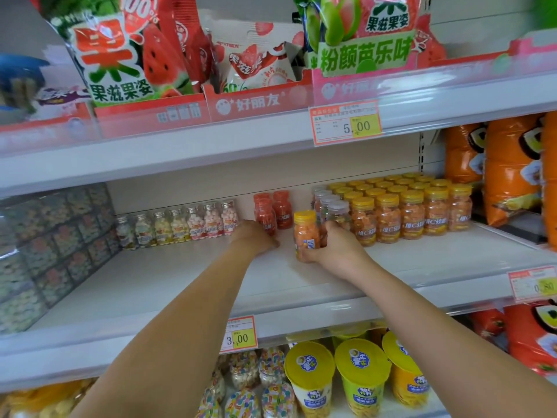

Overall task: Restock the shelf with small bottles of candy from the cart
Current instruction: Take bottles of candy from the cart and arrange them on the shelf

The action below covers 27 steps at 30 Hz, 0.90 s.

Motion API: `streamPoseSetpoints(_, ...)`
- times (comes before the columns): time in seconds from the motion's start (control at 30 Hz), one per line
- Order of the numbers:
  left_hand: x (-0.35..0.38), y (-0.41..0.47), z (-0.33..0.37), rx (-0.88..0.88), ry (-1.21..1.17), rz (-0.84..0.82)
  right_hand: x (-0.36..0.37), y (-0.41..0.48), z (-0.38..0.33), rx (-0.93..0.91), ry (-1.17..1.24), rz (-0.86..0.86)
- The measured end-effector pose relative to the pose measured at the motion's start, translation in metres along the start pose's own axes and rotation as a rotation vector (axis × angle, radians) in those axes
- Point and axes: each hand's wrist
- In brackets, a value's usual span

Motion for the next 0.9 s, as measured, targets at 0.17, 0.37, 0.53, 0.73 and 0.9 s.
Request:
streamPoseSetpoints(0.17,-0.021,-0.047,0.003,0.161,-0.318,-0.253,-0.005,-0.004,-0.004,0.007,0.038,-0.078)
streamPoseSetpoints(0.37,-0.027,-0.082,-0.006,0.193,-0.620,-0.352,-0.025,-0.014,-0.010,-0.106,0.006,0.087)
streamPoseSetpoints(0.53,-0.021,-0.089,0.001,0.313,-0.488,-0.316,-0.077,-0.014,0.005,-0.089,-0.133,0.046)
streamPoseSetpoints(0.73,-0.002,-0.100,0.040,0.388,-0.470,-0.271,-0.124,-0.003,0.052,0.032,-0.176,0.108)
streamPoseSetpoints(0.9,0.017,-0.105,0.067,0.411,-0.439,-0.159,-0.114,-0.004,0.070,0.016,-0.193,0.226)
Point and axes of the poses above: each hand's wrist, its own y-axis towards the middle knuckle, its own x-axis out of the palm, z = x × y, and after that the axes turned 14 degrees about z, right-handed
